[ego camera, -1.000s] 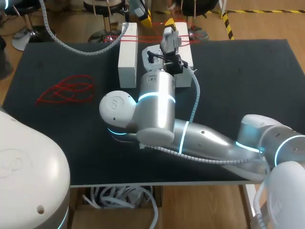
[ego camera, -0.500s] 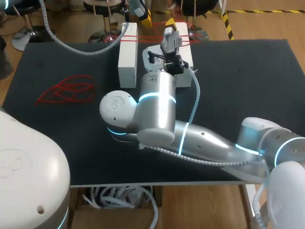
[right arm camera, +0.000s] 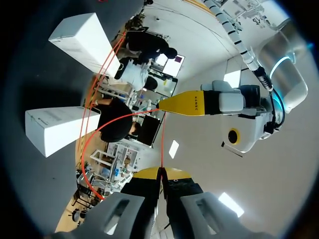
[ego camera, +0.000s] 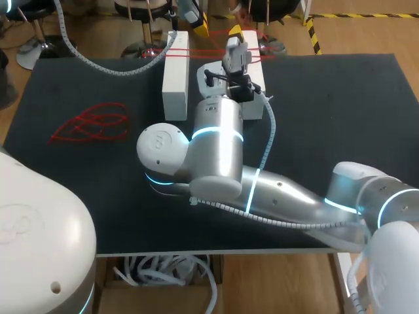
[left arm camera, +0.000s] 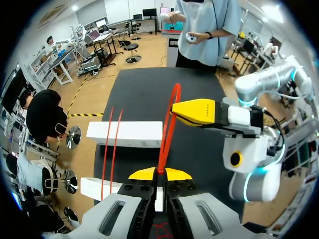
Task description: Grab the tape and strap the tape.
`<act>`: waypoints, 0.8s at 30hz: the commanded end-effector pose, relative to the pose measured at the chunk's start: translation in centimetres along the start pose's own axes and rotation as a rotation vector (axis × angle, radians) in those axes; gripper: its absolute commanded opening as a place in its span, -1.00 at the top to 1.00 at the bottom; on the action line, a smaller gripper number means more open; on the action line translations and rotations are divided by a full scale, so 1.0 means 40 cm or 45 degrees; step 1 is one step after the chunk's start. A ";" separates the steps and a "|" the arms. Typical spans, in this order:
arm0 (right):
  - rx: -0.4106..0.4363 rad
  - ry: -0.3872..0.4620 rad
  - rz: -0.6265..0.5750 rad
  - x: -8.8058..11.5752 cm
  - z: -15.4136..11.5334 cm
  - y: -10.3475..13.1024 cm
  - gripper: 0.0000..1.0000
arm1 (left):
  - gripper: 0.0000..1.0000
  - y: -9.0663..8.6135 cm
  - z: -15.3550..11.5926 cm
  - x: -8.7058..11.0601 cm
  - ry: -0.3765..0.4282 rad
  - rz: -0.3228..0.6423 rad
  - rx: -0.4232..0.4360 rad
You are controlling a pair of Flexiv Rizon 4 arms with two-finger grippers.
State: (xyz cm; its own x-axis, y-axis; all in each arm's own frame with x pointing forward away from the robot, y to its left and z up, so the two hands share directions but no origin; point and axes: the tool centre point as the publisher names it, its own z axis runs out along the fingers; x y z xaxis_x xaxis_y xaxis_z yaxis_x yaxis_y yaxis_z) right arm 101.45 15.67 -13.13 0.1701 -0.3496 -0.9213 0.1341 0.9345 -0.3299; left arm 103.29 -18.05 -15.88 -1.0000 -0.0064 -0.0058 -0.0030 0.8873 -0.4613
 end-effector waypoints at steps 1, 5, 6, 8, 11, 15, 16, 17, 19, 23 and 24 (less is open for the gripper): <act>-0.002 0.007 -0.007 -0.004 0.001 -0.007 1.00 | 1.00 -0.002 -0.002 0.000 0.002 -0.002 -0.006; 0.004 0.010 -0.009 -0.005 0.003 -0.006 1.00 | 1.00 -0.002 -0.002 0.000 0.002 -0.002 -0.006; 0.005 0.010 -0.009 -0.005 0.003 -0.005 1.00 | 1.00 -0.002 -0.002 0.000 0.002 -0.002 -0.006; 0.007 0.011 -0.011 -0.004 0.004 -0.004 1.00 | 1.00 -0.002 -0.002 0.000 0.002 -0.002 -0.006; 0.007 0.009 -0.015 -0.003 0.006 -0.002 1.00 | 1.00 -0.002 -0.002 0.000 0.002 -0.002 -0.006; 0.004 0.007 -0.017 -0.003 0.006 0.002 1.00 | 1.00 -0.002 -0.002 0.000 0.002 -0.002 -0.006; 0.002 0.005 -0.019 -0.003 0.006 0.003 1.00 | 1.00 -0.002 -0.002 0.000 0.002 -0.002 -0.006; 0.002 0.005 -0.020 -0.002 0.006 0.004 1.00 | 1.00 -0.002 -0.002 0.000 0.002 -0.002 -0.006; 0.000 0.004 -0.022 -0.001 0.006 0.005 1.00 | 1.00 -0.002 -0.002 0.000 0.002 -0.002 -0.006; -0.003 0.003 -0.027 0.001 0.006 0.009 1.00 | 1.00 -0.002 -0.002 0.000 0.002 -0.002 -0.006; -0.004 0.003 -0.028 0.001 0.006 0.010 1.00 | 1.00 -0.002 -0.002 0.000 0.002 -0.002 -0.006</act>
State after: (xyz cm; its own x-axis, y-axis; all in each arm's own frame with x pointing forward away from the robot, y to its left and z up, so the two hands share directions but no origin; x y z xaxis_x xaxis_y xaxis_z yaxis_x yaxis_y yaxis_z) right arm 101.68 15.91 -13.33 0.1686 -0.3664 -0.9151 0.1331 0.9283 -0.3471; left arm 103.28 -18.06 -15.88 -1.0000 -0.0064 -0.0058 -0.0030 0.8873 -0.4613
